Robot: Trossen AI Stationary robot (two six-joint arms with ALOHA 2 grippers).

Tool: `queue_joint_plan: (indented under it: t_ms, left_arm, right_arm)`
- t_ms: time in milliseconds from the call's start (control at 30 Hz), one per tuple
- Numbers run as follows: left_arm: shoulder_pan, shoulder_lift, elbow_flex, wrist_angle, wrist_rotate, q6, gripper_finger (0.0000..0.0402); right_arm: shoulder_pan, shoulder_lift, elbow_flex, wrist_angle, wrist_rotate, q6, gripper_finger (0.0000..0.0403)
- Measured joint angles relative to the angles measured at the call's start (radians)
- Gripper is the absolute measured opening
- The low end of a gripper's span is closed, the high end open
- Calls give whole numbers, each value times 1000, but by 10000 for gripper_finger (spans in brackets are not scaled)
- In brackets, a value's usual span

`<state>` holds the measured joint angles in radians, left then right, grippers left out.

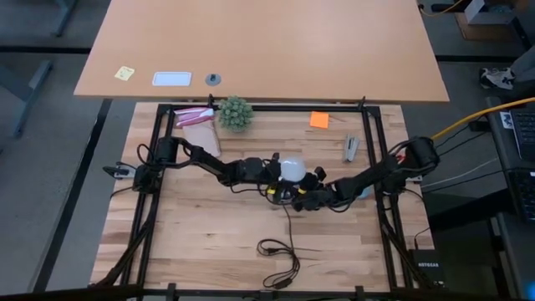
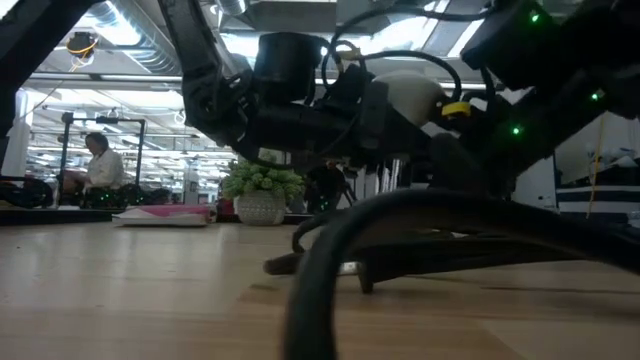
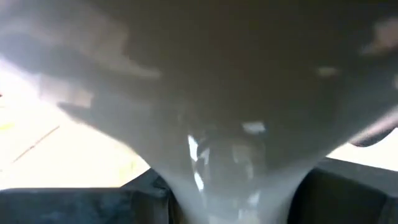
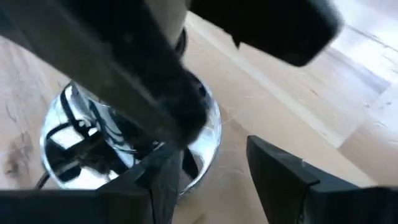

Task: Screw lightbulb
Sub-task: Remove the lightbulb from the lamp

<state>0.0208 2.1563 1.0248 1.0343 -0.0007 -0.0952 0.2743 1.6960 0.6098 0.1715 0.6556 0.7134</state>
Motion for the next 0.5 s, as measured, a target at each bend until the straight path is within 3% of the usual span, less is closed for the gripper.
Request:
queue_joint_plan:
  t_ms: [200,500]
  left_arm:
    - [1,0,-1,-4,-3,2,145]
    - [27,0,0,-7,-2,54,145]
  right_arm:
    - [1,37,3,5,3,28,188]
    - [1,35,1,-25,90,22,188]
